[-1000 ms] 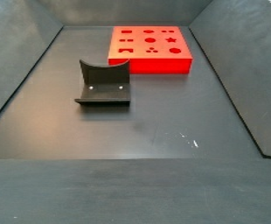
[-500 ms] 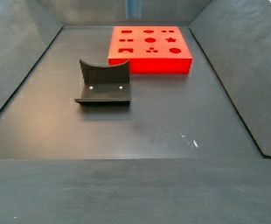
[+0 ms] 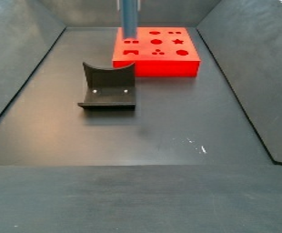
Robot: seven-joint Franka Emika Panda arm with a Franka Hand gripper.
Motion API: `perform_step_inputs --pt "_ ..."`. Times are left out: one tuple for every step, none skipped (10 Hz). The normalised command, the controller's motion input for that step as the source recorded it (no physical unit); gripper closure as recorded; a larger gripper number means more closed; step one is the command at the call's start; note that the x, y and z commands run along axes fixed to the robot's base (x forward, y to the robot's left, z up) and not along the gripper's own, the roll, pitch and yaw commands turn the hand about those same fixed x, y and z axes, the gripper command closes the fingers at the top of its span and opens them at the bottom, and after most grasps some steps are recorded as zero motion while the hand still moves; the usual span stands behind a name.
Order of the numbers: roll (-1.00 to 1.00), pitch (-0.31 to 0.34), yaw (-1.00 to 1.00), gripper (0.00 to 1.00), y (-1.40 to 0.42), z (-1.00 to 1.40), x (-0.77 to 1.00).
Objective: Insert the arch object.
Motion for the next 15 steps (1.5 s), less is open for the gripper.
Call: perform_step_inputs --pt "-0.19 -0.144 0.0 1.0 0.25 -0.09 0.0" --pt "-0.1 -0.13 0.01 1.0 0.1 -0.07 0.0" --pt "0.0 -0.127 0.03 1.0 0.0 -0.15 -0.01" --pt "0.01 -0.146 0.05 1.0 -0.17 -0.23 -0.06" --pt "-0.01 -0.126 0.06 1.0 -0.26 -0.3 0.0" --pt "-0.01 -0.119 0.04 1.0 -0.18 -0.27 0.0" --pt "0.0 -0.037 0.0 1.0 0.0 -0.07 -0.03" --pt "0.0 0.0 0.0 1.0 0.1 0.0 -0.02" --pt "0.0 0.0 0.0 1.0 0.12 0.0 0.0" --pt "0.0 -0.029 0.0 1.0 0.1 -0.12 -0.01" --pt "0.0 -0.071 0.0 1.0 0.04 -0.19 -0.07" --pt "0.0 -0.07 0.0 1.0 0.0 -0.2 -0.18" --pt "0.02 -0.067 0.0 1.0 0.0 -0.17 -0.2" --pt "0.01 -0.043 0.0 1.0 0.0 -0.14 -0.05" --pt "0.0 -0.03 0.0 1.0 0.0 -0.12 0.0"
